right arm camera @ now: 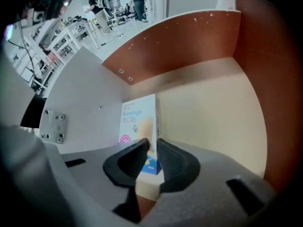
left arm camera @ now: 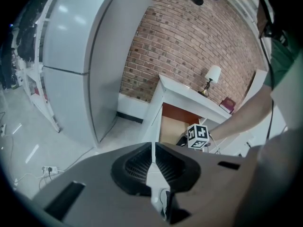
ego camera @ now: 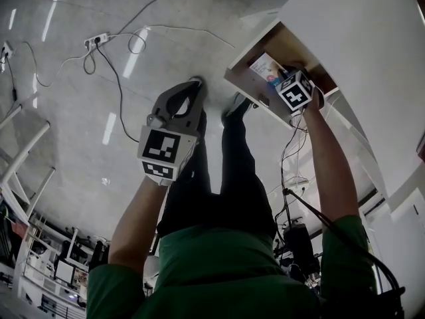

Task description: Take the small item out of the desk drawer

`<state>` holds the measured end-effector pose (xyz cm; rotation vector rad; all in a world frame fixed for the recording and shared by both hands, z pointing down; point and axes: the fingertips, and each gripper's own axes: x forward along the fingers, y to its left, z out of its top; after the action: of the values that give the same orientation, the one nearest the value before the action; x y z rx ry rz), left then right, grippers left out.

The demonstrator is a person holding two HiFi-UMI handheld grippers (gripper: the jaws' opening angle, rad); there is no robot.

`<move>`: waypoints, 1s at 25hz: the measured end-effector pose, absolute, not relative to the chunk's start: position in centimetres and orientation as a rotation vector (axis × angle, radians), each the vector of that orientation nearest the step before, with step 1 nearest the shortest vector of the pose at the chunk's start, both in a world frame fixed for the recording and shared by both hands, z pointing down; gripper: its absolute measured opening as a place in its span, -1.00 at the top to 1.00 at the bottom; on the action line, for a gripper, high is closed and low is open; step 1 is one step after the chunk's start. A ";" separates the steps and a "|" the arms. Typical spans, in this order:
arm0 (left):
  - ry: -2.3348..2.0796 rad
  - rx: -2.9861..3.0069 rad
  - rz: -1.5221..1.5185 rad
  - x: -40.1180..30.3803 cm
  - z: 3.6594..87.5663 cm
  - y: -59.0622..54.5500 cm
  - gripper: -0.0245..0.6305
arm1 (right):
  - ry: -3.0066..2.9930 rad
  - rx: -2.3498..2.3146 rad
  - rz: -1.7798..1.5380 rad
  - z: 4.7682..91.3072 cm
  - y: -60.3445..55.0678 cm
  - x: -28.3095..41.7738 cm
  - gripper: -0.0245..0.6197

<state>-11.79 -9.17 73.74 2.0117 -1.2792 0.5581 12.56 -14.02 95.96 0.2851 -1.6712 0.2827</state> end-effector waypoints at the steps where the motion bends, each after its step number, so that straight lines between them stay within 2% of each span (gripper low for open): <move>1: -1.275 2.013 0.557 -11.6 73.7 -9.1 0.88 | -1.677 0.277 0.286 95.9 -14.0 12.5 0.70; 15: -1.245 1.998 0.567 -10.6 73.0 -8.6 0.88 | -1.709 0.323 0.272 94.1 -13.9 11.7 0.85; 25: -1.255 2.009 0.555 -10.3 71.4 -8.4 0.89 | -1.793 0.471 0.319 90.9 -14.3 10.3 0.89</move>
<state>-10.35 -8.43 71.45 2.0088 -1.2546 0.5548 10.32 -14.35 90.86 0.4715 -1.7931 0.3190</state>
